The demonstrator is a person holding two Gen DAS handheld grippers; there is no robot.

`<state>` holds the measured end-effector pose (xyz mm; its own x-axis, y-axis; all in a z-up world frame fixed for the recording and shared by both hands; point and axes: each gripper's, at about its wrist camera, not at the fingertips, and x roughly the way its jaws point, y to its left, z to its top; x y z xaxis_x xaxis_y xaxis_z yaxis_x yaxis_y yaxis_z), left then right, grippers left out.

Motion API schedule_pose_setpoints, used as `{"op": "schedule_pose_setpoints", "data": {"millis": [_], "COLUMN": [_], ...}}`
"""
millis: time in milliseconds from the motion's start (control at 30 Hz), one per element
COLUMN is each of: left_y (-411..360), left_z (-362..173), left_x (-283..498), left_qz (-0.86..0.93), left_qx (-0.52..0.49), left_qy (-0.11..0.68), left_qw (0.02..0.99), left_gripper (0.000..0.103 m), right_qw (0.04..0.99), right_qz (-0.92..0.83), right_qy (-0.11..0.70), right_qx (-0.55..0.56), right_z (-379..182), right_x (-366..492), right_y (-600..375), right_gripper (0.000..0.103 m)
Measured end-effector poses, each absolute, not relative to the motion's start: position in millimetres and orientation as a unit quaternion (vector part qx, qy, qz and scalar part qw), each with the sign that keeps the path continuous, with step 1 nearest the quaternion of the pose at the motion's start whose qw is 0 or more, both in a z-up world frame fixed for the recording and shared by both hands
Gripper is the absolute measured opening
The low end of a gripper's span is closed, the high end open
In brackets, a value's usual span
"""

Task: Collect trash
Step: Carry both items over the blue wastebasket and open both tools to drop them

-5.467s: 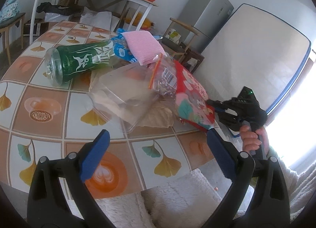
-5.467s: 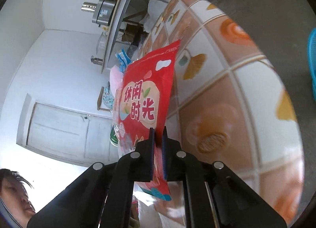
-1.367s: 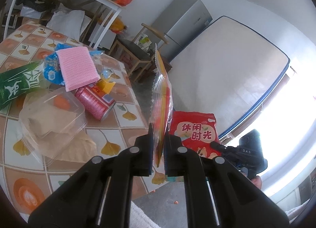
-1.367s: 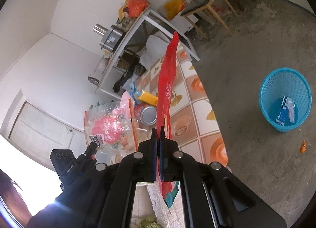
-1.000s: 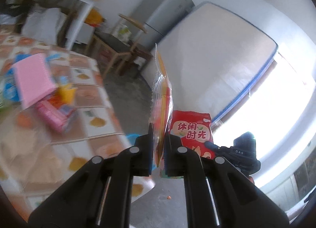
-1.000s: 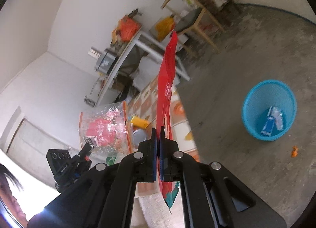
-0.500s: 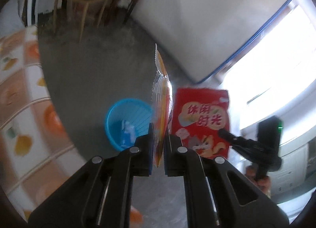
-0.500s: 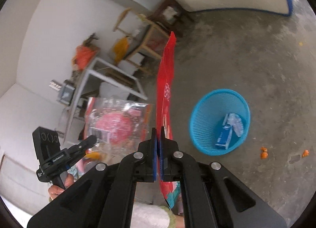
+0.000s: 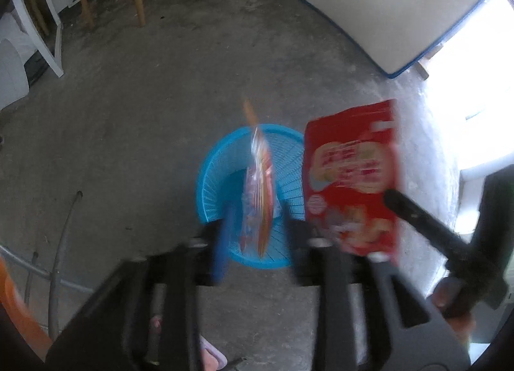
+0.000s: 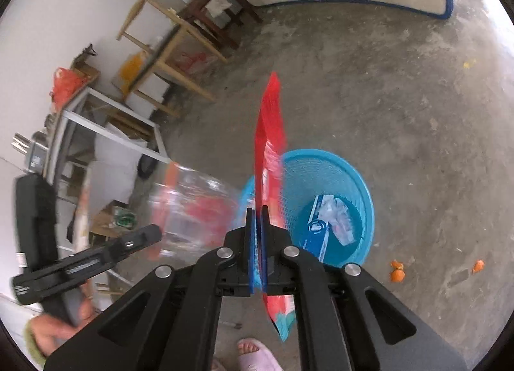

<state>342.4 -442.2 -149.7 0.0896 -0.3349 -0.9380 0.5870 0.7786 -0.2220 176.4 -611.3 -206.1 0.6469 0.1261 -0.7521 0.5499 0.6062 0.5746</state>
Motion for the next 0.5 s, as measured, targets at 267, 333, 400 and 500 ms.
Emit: {"op": "schedule_pose_setpoints", "data": {"millis": [267,333,400,500], "left_y": [-416.5,-405.7,-394.0,-371.3], "left_z": [-120.5,-103.6,-86.5,-54.8], "left_x": [342.8,337.8,332.5,315.2], "left_qz": [-0.318,-0.323,-0.325,-0.343], "left_qx": [0.084,0.076,0.069,0.051], "left_qy": [0.571,0.558,0.55,0.531], "left_qw": [0.752,0.761,0.766,0.773], "left_gripper": [0.047,0.047,0.047,0.054], "right_qw": [0.781,0.78,0.782,0.787], "right_qz": [-0.174,-0.18,-0.181,-0.182], "right_qy": [0.443,0.442,0.442,0.439], "right_qx": [0.405,0.405,0.401,0.394], "right_z": [-259.9,-259.4,-257.9,-248.2], "right_x": [190.2,183.2,175.1,156.1], "right_y": [-615.4,-618.8,-618.4,-617.1], "right_gripper": [0.02,0.02,0.02,0.022]}}
